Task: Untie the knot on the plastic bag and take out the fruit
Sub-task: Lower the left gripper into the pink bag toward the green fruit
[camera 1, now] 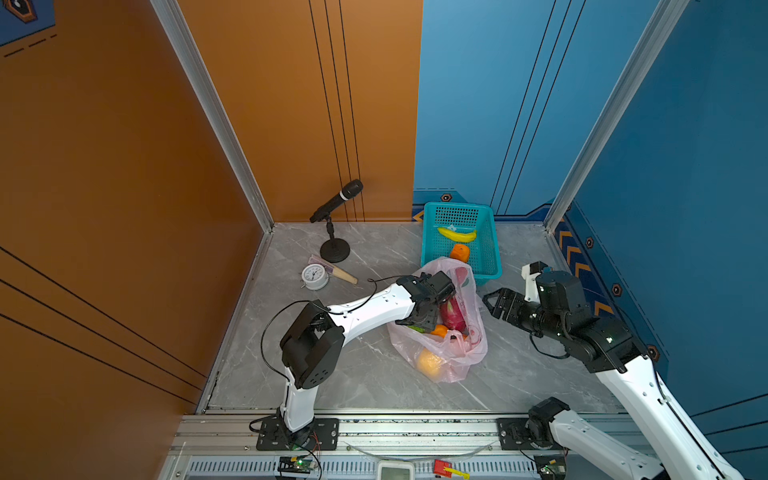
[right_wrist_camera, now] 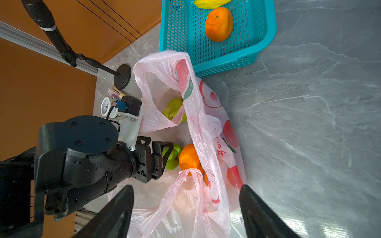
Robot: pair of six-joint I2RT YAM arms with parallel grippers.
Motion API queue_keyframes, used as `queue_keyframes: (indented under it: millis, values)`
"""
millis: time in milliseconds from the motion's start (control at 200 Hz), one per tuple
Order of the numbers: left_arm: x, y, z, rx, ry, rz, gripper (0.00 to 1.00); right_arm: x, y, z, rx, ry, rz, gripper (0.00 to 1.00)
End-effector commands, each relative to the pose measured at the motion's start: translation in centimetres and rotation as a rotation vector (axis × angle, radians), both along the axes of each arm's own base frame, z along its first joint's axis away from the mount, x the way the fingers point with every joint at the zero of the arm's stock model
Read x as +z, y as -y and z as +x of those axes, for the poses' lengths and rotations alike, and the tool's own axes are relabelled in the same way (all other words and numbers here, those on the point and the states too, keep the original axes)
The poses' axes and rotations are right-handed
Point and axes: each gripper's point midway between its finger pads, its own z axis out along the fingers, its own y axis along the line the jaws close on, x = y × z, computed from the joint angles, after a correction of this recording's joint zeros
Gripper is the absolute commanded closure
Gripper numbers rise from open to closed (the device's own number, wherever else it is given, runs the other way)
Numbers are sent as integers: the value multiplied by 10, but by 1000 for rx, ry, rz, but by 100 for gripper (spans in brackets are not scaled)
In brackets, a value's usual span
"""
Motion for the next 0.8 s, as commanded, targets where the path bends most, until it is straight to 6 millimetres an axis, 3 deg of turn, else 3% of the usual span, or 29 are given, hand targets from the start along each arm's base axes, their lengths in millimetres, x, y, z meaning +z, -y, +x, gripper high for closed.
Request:
queue_keyframes:
  millis: [0, 120, 420, 536, 791]
  values:
    - [-18, -5, -6, -2, -63, 28, 15, -7, 6, -5, -24, -19, -20, 19]
    - [-30, -6, -7, 0, -92, 37, 7, -8, 6, -5, -24, -24, -14, 19]
    - [-53, -15, -8, 22, -149, 56, 6, -6, 8, -8, -41, -19, 2, 19]
    - [-55, -18, -10, 26, -154, 58, 19, -4, 9, -9, -48, -14, 4, 19]
    - [-42, -14, -8, 26, -137, 19, 38, -3, 6, -5, -51, -14, 18, 19]
